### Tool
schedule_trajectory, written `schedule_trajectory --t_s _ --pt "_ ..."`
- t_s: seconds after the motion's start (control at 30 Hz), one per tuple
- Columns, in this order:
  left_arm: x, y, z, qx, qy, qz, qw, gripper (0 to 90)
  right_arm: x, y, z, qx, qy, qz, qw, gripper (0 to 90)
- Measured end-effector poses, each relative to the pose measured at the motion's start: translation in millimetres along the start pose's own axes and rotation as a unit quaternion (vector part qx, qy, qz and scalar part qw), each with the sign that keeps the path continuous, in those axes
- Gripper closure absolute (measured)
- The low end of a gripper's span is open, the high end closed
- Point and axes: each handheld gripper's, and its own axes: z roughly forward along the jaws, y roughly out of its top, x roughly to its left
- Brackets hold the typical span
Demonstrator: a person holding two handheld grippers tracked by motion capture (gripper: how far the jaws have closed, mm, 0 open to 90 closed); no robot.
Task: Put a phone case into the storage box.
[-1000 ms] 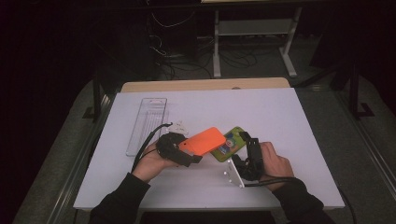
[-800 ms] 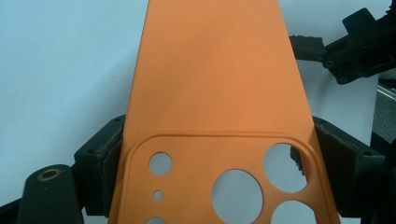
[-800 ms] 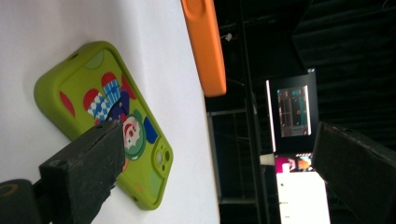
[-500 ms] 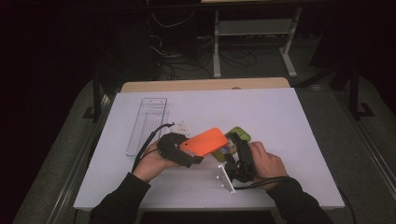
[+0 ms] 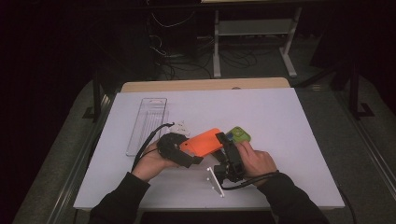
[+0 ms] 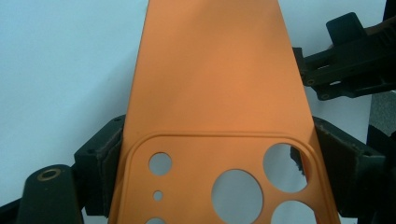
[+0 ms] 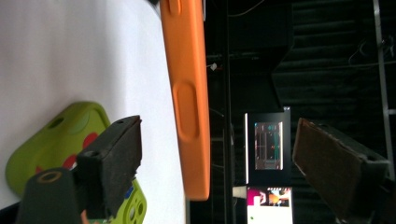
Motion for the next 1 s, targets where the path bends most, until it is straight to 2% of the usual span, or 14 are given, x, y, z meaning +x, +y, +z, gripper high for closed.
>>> schedule_trajectory --t_s 0.3,0.37,0.4,0.57,0.6,0.83,0.87,1.0 --pt "-1.7 -0.5 1.1 0.004 0.001 0.001 1.0 15.7 2.2 7.1 2.9 -0.01 0.011 -0.006 0.9999 34.6" --pt "-0.6 -0.1 0.0 0.014 0.0 0.014 0.9998 15.7 2.2 7.1 2.3 -0.01 0.012 -0.008 0.9998 38.4" --pt "-2.1 0.0 0.9 0.008 0.0 0.006 0.9999 15.7 2.4 7.1 2.0 -0.011 0.012 -0.012 0.9998 40.2" --pt "-1.8 -0.3 1.4 0.007 0.0 0.006 1.0 15.7 6.1 9.4 0.4 -0.018 0.019 -0.018 0.9995 51.0" --pt "-0.3 0.0 0.0 0.014 -0.001 0.015 0.9998 15.7 6.6 9.7 0.2 -0.021 0.017 -0.02 0.9994 53.9" --pt "-0.5 0.0 0.0 0.011 -0.001 0.015 0.9998 15.7 7.5 10.3 -0.6 -0.024 0.025 -0.021 0.9992 68.1" --pt "-1.6 -0.1 0.7 0.002 -0.002 0.005 1.0 15.7 7.8 10.4 -0.6 -0.025 0.024 -0.023 0.9991 70.1" --pt "-1.5 0.0 0.7 0.004 -0.001 0.004 1.0 15.7 8.9 10.5 -0.4 -0.024 0.028 -0.028 0.9989 75.4"
